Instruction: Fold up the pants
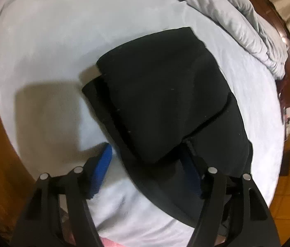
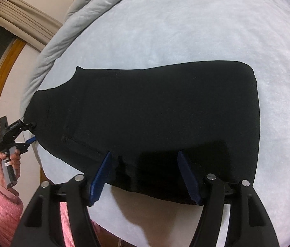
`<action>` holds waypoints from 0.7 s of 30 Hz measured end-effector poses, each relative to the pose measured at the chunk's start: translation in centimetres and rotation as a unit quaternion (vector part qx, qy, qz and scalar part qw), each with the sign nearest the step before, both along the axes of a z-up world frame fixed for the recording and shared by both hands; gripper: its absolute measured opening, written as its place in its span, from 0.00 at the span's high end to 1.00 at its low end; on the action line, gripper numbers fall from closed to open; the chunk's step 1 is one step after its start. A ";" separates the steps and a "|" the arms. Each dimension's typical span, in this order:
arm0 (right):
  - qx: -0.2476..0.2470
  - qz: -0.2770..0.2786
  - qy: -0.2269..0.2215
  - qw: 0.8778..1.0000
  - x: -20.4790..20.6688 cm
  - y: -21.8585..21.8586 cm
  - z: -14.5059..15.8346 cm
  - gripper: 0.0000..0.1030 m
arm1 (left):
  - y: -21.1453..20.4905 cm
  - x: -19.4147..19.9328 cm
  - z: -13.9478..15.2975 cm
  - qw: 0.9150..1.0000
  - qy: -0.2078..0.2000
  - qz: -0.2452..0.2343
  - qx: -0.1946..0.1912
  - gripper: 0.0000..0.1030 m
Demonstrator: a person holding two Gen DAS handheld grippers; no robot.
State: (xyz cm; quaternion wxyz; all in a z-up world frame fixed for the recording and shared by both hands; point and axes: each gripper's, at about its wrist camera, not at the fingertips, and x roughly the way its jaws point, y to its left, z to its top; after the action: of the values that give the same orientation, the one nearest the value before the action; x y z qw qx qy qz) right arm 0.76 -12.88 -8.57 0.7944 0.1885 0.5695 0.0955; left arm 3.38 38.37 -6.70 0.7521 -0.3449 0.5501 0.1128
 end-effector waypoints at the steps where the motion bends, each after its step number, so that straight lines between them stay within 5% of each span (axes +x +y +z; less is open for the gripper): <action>1: 0.000 0.001 -0.001 1.000 -0.1 0.0 0.0 0.35 | 0.3 -0.2 -0.3 1.000 -0.004 0.006 -0.014 0.32; 5: 0.002 0.002 -0.003 1.000 -0.1 0.0 -0.2 0.35 | 0.6 0.2 -0.8 1.000 -0.013 0.008 -0.023 0.30; 6: 0.001 0.002 -0.003 1.000 -0.2 0.0 -0.3 0.35 | 0.7 0.0 -0.7 0.999 -0.016 0.014 -0.030 0.35; 7: 0.000 0.003 -0.003 1.000 -0.3 0.1 -0.2 0.34 | 0.5 0.1 -0.7 0.999 -0.021 0.016 -0.038 0.52; 10: -0.001 0.005 -0.005 1.000 -0.3 0.2 -0.2 0.33 | -0.5 -0.1 -0.5 0.998 -0.043 0.013 -0.042 0.73; 13: 0.000 0.005 -0.008 1.000 -0.4 0.2 -0.2 0.32 | -0.7 -0.6 -0.1 0.996 -0.062 0.030 -0.052 0.81; 17: 0.006 0.005 -0.009 1.000 -0.5 0.1 -0.3 0.32 | -2.0 -1.0 2.1 0.992 -0.119 0.024 -0.047 0.83; 21: 0.012 0.000 -0.010 1.000 -0.6 0.0 0.1 0.32 | -6.7 -0.8 6.9 0.977 -0.201 -0.071 0.004 0.84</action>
State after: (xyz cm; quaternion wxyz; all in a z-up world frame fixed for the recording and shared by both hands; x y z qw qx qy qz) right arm 0.14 -12.86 -8.47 0.7978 0.1971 0.5601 0.1045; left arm 2.62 31.69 0.22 0.8546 -0.3176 0.4106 -0.0103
